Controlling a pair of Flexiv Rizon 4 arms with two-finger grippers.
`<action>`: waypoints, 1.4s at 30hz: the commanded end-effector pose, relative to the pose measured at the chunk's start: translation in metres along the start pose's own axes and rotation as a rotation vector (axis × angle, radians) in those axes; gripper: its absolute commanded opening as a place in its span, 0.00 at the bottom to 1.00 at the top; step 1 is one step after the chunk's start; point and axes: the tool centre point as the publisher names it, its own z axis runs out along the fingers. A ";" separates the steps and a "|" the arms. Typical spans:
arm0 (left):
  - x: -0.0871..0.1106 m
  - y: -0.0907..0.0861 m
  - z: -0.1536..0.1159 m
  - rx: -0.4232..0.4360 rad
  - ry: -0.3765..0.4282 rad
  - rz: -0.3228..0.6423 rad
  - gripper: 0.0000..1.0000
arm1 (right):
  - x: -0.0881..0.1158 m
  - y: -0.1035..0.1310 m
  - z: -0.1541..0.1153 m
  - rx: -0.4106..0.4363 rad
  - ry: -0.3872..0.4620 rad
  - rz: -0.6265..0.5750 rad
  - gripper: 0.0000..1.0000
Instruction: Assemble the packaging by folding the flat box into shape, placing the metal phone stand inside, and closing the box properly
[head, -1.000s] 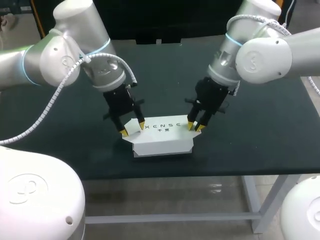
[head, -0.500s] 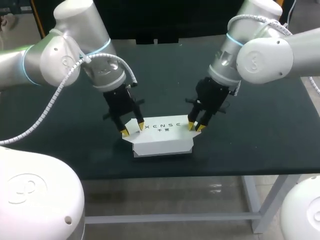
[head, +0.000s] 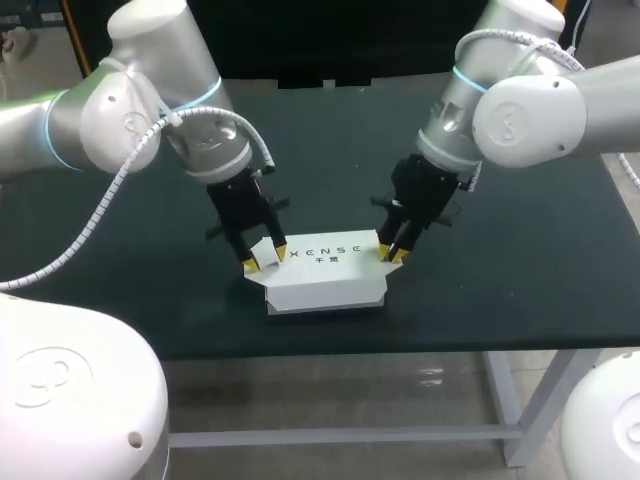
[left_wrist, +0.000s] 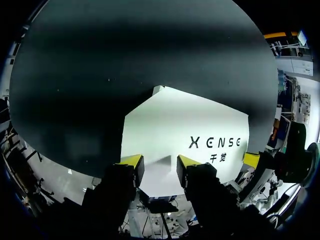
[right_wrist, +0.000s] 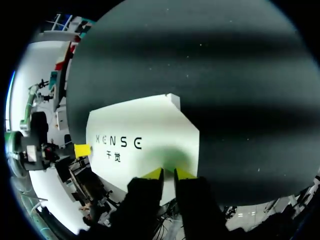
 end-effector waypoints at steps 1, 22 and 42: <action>0.000 -0.001 0.002 0.005 -0.003 0.010 0.48 | -0.001 0.001 0.001 -0.007 -0.005 0.004 0.24; -0.008 0.001 0.009 0.074 0.027 0.101 0.56 | -0.004 0.007 0.009 -0.033 0.014 -0.022 0.35; -0.011 0.002 0.011 0.131 0.065 0.139 0.56 | 0.000 0.000 0.009 -0.098 0.031 -0.011 0.36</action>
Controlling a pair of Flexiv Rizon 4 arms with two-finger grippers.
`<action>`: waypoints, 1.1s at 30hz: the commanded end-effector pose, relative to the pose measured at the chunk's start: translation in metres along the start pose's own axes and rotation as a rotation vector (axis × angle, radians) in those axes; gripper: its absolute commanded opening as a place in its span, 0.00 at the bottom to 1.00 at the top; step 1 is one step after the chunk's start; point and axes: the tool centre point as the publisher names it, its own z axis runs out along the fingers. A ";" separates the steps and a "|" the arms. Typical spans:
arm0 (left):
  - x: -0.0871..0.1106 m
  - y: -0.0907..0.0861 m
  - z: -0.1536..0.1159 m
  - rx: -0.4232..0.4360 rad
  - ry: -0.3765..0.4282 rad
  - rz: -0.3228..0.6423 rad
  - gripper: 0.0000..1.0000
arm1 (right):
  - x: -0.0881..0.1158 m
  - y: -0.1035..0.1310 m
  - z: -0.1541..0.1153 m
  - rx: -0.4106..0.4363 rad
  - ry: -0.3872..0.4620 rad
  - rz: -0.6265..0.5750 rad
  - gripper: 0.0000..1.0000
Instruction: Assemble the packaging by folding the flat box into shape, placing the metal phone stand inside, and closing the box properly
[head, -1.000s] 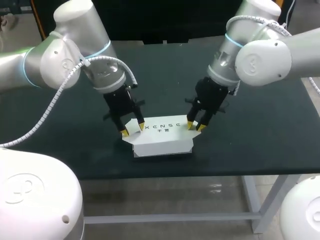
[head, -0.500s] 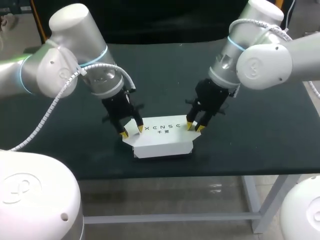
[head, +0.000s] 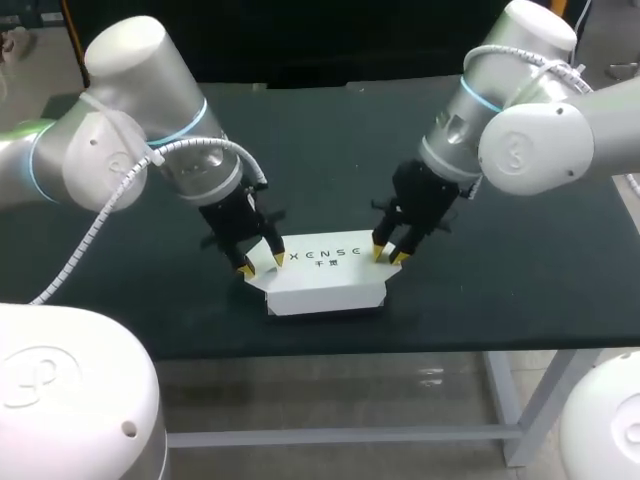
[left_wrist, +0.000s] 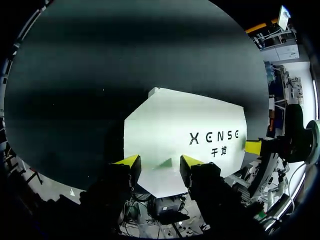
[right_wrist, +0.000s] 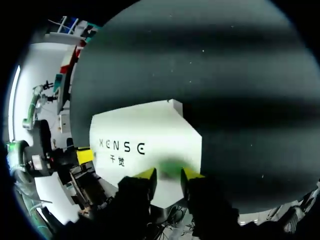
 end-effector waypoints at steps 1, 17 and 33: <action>-0.003 0.004 0.004 0.016 0.012 0.004 0.56 | -0.001 -0.006 0.001 -0.021 0.005 0.007 0.36; -0.007 0.005 0.005 0.035 0.042 0.025 0.65 | -0.004 -0.009 0.008 -0.034 0.030 0.021 0.45; -0.005 0.008 0.011 0.038 0.063 0.063 0.62 | -0.003 -0.006 0.012 -0.056 0.044 0.003 0.45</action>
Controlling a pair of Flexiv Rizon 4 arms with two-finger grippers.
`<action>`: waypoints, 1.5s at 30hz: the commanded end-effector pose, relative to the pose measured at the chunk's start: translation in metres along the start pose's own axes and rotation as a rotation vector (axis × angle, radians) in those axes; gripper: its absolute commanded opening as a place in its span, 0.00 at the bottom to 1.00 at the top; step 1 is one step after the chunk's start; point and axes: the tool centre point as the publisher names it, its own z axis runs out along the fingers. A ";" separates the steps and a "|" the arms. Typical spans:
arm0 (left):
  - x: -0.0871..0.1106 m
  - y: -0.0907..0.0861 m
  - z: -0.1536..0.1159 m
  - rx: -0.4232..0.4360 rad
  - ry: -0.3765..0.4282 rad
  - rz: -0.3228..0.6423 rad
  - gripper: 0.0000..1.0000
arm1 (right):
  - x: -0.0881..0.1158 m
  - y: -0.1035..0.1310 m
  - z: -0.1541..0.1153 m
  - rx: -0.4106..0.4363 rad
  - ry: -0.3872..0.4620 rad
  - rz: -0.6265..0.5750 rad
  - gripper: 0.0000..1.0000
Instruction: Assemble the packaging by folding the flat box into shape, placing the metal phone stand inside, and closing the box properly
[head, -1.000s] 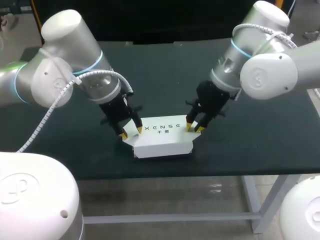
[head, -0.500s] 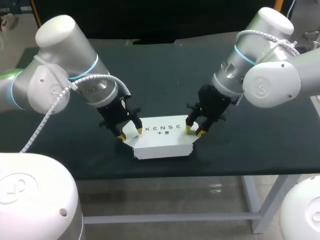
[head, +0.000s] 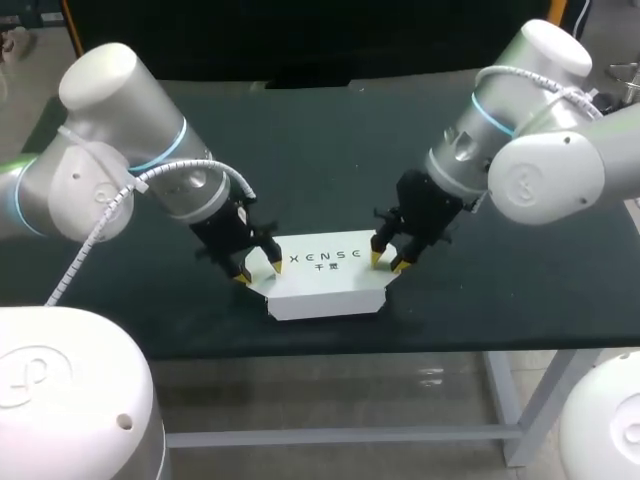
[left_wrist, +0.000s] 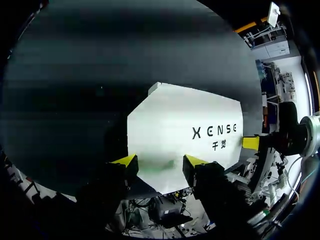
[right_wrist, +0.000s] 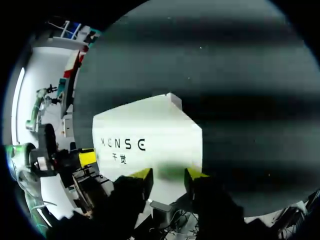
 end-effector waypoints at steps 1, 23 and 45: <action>0.004 0.002 0.003 -0.004 -0.008 0.008 0.62 | -0.002 0.000 0.003 -0.001 0.006 -0.002 0.46; 0.009 0.004 0.007 -0.006 0.021 0.021 0.56 | -0.008 0.000 0.009 -0.013 0.088 -0.044 0.47; 0.001 0.004 0.011 0.028 0.134 0.061 0.56 | -0.009 0.003 0.019 -0.036 0.162 -0.085 0.46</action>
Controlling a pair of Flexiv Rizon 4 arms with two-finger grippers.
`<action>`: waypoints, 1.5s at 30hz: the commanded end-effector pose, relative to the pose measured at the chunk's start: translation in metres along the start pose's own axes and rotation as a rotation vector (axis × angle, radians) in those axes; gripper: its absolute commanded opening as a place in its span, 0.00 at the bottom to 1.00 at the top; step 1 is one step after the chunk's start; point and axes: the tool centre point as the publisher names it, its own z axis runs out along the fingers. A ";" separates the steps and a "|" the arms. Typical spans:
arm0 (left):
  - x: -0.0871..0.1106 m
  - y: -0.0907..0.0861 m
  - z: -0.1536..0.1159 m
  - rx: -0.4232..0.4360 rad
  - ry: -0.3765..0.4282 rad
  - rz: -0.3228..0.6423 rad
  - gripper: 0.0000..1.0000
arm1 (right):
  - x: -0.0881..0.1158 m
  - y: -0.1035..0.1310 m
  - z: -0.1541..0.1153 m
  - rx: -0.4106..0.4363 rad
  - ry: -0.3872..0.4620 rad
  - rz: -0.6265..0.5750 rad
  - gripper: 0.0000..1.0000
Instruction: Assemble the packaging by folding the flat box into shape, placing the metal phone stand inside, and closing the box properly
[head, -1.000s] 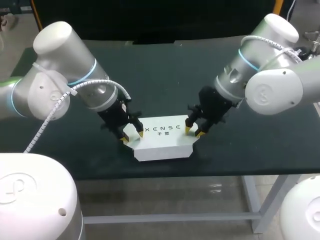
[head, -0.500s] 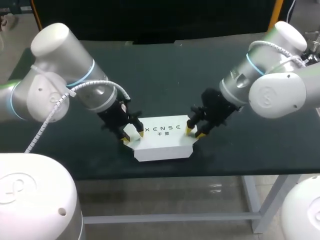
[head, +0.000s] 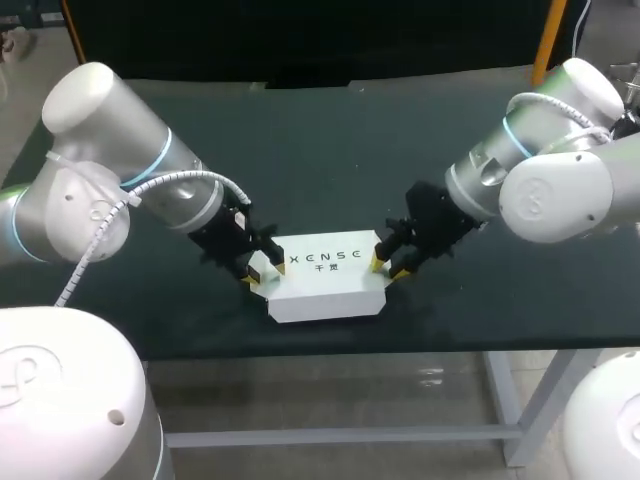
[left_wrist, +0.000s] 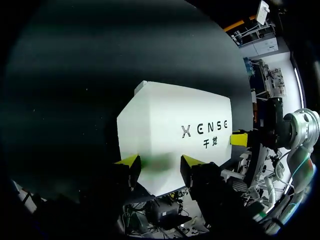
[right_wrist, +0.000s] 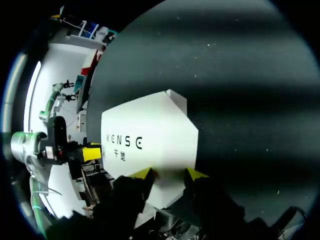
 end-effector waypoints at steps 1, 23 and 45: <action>-0.007 0.004 0.004 0.008 0.035 0.007 0.56 | -0.002 0.002 0.004 0.004 0.009 -0.003 0.46; -0.006 -0.002 0.015 -0.011 0.128 0.032 0.51 | 0.004 0.010 0.011 -0.015 0.076 -0.039 0.45; -0.001 -0.001 0.018 -0.014 0.180 0.023 0.48 | 0.009 0.009 0.015 -0.092 0.210 -0.115 0.45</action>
